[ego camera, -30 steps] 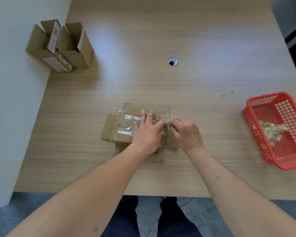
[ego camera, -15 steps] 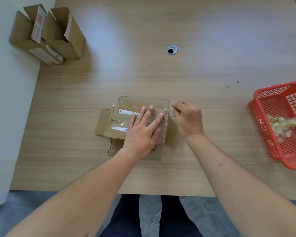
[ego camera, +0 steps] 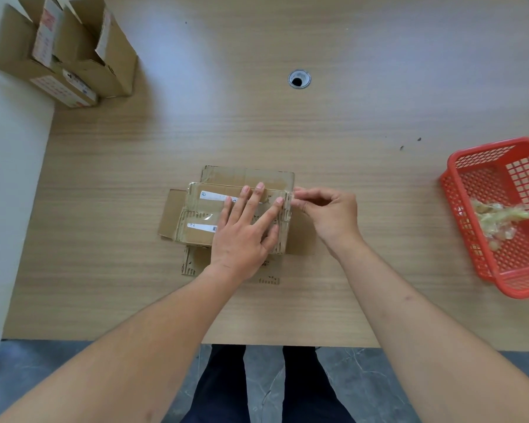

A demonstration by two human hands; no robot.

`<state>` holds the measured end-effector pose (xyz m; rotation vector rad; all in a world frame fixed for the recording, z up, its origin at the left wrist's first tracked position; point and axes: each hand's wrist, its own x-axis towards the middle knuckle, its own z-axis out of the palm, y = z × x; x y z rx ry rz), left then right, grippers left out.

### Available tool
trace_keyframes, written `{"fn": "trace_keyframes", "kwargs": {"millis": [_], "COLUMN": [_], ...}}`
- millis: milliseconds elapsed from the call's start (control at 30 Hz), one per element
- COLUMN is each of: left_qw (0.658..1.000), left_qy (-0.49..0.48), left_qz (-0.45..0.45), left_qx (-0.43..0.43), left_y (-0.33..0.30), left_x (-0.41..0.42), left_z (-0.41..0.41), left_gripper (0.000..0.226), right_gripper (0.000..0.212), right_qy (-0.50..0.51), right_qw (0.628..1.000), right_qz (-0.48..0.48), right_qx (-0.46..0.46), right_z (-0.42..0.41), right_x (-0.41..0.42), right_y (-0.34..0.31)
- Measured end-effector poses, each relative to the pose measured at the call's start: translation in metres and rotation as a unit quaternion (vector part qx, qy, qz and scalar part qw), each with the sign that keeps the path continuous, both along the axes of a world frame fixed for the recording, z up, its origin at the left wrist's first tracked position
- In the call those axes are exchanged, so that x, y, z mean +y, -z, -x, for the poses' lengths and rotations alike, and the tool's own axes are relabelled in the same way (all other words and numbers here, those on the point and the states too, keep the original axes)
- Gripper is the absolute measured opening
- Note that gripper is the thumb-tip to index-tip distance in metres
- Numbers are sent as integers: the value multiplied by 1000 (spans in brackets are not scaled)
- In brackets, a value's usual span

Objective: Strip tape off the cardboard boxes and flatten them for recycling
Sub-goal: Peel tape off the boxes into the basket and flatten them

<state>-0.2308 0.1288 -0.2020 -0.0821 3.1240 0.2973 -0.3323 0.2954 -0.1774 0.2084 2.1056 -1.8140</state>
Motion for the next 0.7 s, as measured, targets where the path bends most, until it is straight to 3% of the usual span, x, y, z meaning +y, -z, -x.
{"fn": "trace_keyframes", "kwargs": {"millis": [100,167,267,500,700], "left_qw": [1000,1000,1000,1000,1000], "left_qy": [1,0,5,10,7], "left_qz": [6,10,13,13,12], "left_qx": [-11,-11,-13,-6,2], "left_y": [0,1,1,1,2], "left_x": [-1,-1,0,-1,0], "left_z": [0,0,-1,-1,-1], "left_gripper": [54,54,54,53,52], "right_gripper": [39,29,15,9,14], "right_qy": [-20,-36,-13,96,47], "right_qw": [997,994,995,983,989], "right_qz": [-60,-86,-64,27,-114], "right_qx": [-46,-64,-81,-151,-85], "right_z": [6,7,7,7,25], "right_x": [-1,-3,-3,-16,-24], "right_y": [1,3,1,-2,-4]}}
